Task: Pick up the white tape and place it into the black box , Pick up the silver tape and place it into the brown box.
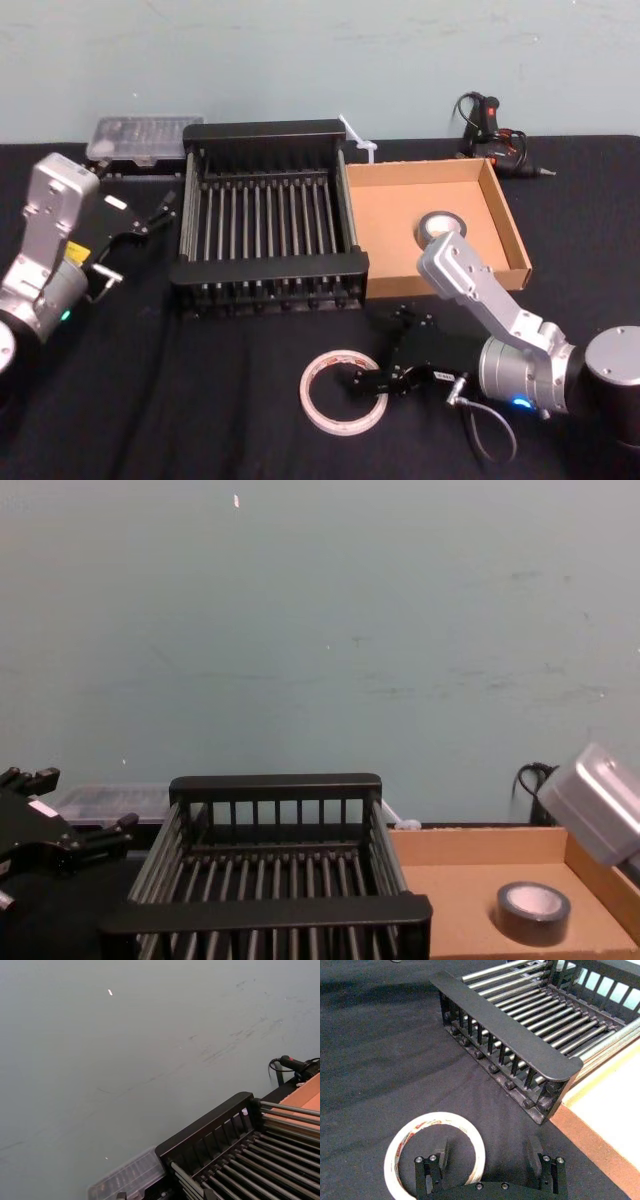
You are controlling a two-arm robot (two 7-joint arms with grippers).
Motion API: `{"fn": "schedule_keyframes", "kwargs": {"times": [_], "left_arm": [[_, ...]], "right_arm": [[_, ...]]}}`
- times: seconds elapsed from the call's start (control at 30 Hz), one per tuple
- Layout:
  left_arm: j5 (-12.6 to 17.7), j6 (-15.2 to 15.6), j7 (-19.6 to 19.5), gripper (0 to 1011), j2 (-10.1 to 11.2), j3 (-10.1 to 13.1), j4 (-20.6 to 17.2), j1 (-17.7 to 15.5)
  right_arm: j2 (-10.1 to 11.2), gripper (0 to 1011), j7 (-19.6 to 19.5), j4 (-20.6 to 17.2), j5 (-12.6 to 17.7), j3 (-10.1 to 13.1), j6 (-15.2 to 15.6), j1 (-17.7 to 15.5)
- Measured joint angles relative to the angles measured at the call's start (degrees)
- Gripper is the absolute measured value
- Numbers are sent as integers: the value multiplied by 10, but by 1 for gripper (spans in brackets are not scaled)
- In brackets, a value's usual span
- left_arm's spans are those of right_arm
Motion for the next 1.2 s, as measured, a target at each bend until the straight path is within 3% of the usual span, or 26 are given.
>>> {"fn": "schedule_keyframes", "kwargs": {"times": [1.2], "left_arm": [[0, 0, 0, 1001, 0, 0, 0, 0]], "right_arm": [[-8, 1002, 10, 10, -20, 5, 7, -6]]}}
